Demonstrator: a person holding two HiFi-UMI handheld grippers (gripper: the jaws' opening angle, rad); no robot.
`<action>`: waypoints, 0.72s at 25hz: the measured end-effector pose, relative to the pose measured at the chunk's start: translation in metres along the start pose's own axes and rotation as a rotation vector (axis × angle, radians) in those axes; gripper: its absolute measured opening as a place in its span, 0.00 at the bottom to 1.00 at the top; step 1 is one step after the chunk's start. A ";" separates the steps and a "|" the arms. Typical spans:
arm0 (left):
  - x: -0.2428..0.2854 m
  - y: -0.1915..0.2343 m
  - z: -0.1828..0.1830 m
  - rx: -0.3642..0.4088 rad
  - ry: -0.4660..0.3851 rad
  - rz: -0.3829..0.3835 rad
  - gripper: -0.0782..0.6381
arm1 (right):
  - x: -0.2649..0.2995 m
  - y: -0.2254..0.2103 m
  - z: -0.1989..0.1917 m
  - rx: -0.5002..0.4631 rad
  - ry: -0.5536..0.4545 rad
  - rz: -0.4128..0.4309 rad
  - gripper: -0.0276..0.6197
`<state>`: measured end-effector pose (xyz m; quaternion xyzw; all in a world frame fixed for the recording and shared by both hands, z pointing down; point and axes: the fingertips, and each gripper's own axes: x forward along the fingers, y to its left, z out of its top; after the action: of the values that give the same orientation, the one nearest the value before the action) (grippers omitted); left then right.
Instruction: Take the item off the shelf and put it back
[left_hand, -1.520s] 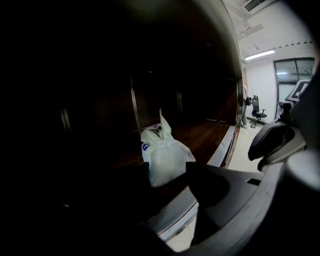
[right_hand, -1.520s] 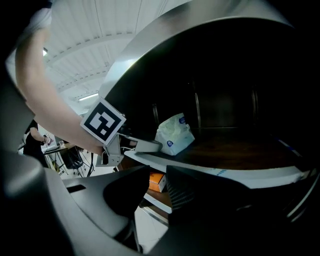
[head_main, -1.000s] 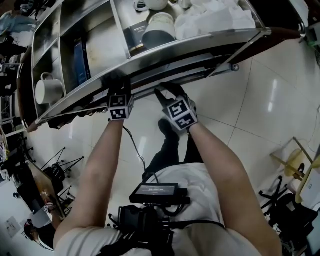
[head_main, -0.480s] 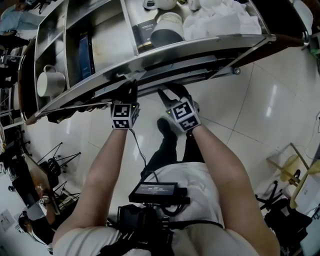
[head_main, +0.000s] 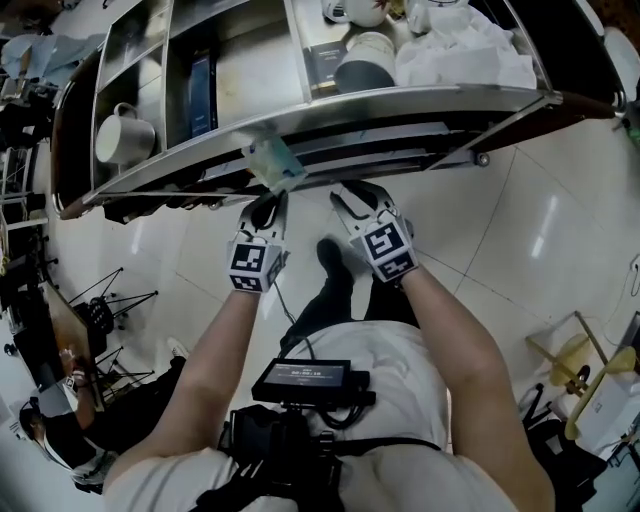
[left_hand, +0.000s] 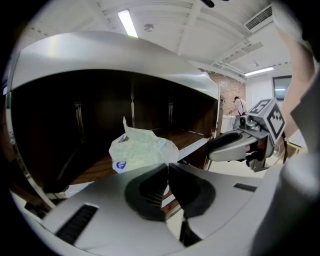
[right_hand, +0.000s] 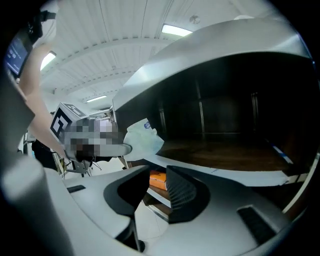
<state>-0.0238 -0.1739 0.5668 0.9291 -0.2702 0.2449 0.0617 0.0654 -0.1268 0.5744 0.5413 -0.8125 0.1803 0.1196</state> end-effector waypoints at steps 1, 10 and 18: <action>-0.007 -0.003 0.001 -0.003 -0.006 -0.006 0.13 | -0.003 0.004 0.002 -0.007 -0.002 0.010 0.22; -0.074 -0.019 0.028 -0.055 -0.086 -0.041 0.13 | -0.032 0.045 0.039 -0.058 -0.056 0.140 0.21; -0.130 -0.030 0.059 -0.086 -0.150 -0.080 0.13 | -0.058 0.095 0.083 -0.113 -0.126 0.251 0.21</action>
<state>-0.0788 -0.1020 0.4523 0.9513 -0.2472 0.1603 0.0908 0.0002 -0.0803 0.4608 0.4379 -0.8886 0.1135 0.0754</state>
